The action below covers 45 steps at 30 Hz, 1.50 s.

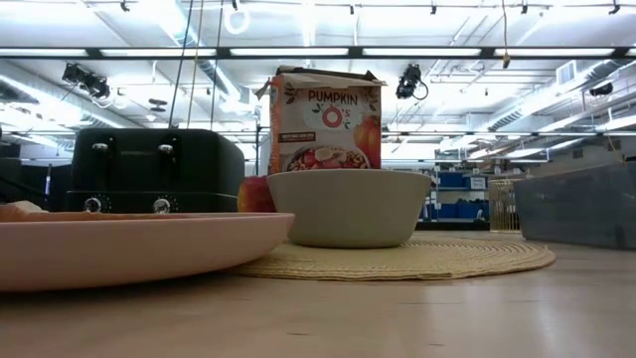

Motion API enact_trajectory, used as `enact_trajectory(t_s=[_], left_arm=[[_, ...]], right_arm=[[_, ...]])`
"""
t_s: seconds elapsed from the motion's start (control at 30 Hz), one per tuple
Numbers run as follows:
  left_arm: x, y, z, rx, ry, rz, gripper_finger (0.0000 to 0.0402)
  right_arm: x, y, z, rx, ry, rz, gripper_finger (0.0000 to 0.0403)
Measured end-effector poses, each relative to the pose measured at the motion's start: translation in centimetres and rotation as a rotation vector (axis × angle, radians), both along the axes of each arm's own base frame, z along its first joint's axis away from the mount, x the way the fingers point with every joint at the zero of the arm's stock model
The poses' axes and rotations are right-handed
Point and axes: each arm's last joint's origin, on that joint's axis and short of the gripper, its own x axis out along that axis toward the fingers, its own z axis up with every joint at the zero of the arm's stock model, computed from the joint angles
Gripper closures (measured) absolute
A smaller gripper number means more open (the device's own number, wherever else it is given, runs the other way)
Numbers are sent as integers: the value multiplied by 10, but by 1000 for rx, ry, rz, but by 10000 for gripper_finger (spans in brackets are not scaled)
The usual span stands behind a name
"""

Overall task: Arrange a breakfast setting
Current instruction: Put the purple spoon on the brown table mat to the right of the gray bowl

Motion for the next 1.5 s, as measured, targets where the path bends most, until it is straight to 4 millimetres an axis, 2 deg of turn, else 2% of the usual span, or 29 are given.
enact_trajectory(t_s=[0.17,0.37,0.53,0.73,0.87,1.07,1.17,1.3,1.5], left_arm=[[29,-8,-15,-90,17,29,139],[61,-15,-45,-109,85,83,139],[86,-18,-63,-143,39,98,139],[109,-5,-80,-130,-16,235,139],[118,2,-88,-55,-62,327,139],[124,4,-93,-38,-90,333,147],[124,4,-93,-2,-93,327,170],[124,4,-94,17,-91,324,223],[124,8,-94,20,-82,336,352]], right_arm=[[28,26,-22,-60,36,129,387],[44,32,-38,-146,64,259,387],[47,26,-39,-214,44,326,387],[46,16,-41,-265,60,394,387],[50,9,-50,-311,133,367,387],[58,1,-57,-302,166,332,387],[61,-2,-59,-296,176,314,387],[64,-3,-59,-286,158,298,387],[64,-3,-59,-279,156,297,380]])
